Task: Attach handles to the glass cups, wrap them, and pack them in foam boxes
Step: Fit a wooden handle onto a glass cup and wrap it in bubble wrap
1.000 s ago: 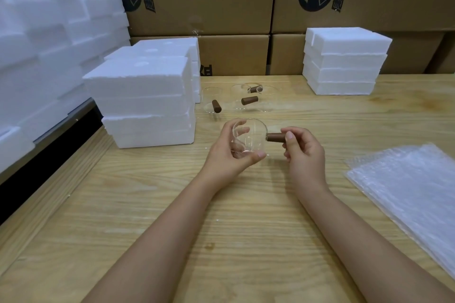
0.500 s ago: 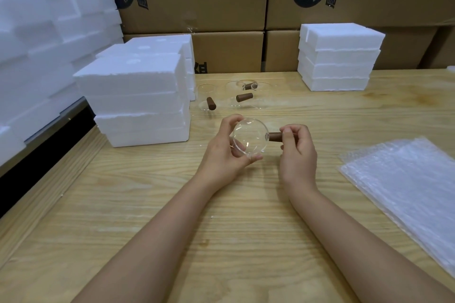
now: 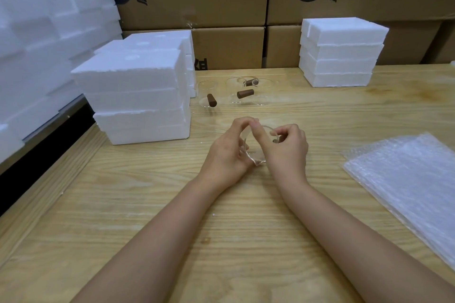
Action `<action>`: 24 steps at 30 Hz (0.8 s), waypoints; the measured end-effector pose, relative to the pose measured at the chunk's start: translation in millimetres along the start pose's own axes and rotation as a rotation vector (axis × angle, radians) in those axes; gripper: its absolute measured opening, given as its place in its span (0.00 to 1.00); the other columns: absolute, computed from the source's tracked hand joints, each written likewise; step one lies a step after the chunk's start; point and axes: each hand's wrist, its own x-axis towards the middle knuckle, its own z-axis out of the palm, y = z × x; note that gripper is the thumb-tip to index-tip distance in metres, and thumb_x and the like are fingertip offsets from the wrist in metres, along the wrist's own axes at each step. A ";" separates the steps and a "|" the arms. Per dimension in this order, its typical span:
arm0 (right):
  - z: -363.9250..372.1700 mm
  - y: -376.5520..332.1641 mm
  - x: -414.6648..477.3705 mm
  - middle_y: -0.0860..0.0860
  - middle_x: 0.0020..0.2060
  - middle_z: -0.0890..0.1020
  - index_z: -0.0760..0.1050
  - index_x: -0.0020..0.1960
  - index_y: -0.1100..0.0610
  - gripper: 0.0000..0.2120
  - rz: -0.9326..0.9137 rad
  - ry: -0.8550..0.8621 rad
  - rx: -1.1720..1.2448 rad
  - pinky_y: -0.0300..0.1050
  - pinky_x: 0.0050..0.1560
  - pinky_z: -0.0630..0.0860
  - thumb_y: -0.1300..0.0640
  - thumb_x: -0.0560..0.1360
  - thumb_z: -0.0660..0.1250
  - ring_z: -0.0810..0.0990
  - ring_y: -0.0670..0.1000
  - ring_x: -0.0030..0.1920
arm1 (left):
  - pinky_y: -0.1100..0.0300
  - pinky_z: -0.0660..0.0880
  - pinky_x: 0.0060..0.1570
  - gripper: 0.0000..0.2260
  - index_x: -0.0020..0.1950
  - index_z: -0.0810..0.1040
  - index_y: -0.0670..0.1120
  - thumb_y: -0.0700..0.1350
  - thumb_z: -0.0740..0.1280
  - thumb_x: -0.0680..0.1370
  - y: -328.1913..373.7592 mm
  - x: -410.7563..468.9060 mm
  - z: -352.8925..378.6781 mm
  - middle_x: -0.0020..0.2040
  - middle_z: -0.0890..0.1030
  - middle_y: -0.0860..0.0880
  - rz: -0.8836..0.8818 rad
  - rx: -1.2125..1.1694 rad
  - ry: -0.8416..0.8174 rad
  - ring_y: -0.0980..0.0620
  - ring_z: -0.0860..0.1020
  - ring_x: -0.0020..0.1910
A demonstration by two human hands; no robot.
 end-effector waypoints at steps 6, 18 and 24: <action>-1.2 2.1 1.5 0.47 0.53 0.64 0.64 0.51 0.48 0.35 -0.020 -0.175 -0.192 0.50 0.64 0.64 0.30 0.53 0.71 0.64 0.51 0.59 | 0.65 0.72 0.39 0.29 0.58 0.68 0.60 0.36 0.74 0.66 0.5 -1.1 -3.9 0.52 0.78 0.62 0.015 -0.095 0.031 0.60 0.75 0.34; -19.9 12.6 8.1 0.41 0.51 0.65 0.68 0.47 0.43 0.22 -0.268 -0.425 0.003 0.27 0.54 0.67 0.55 0.64 0.79 0.72 0.45 0.56 | 0.68 0.74 0.40 0.31 0.57 0.67 0.59 0.35 0.77 0.66 -0.1 0.6 -8.2 0.64 0.75 0.58 -0.033 -0.288 0.063 0.59 0.75 0.38; -17.7 13.0 11.3 0.49 0.52 0.69 0.75 0.51 0.54 0.09 -0.259 -0.396 0.144 0.24 0.50 0.69 0.60 0.73 0.70 0.75 0.32 0.47 | 0.54 0.81 0.44 0.33 0.55 0.67 0.64 0.35 0.79 0.64 -0.1 1.0 -7.2 0.61 0.74 0.64 -0.071 -0.332 0.095 0.50 0.75 0.41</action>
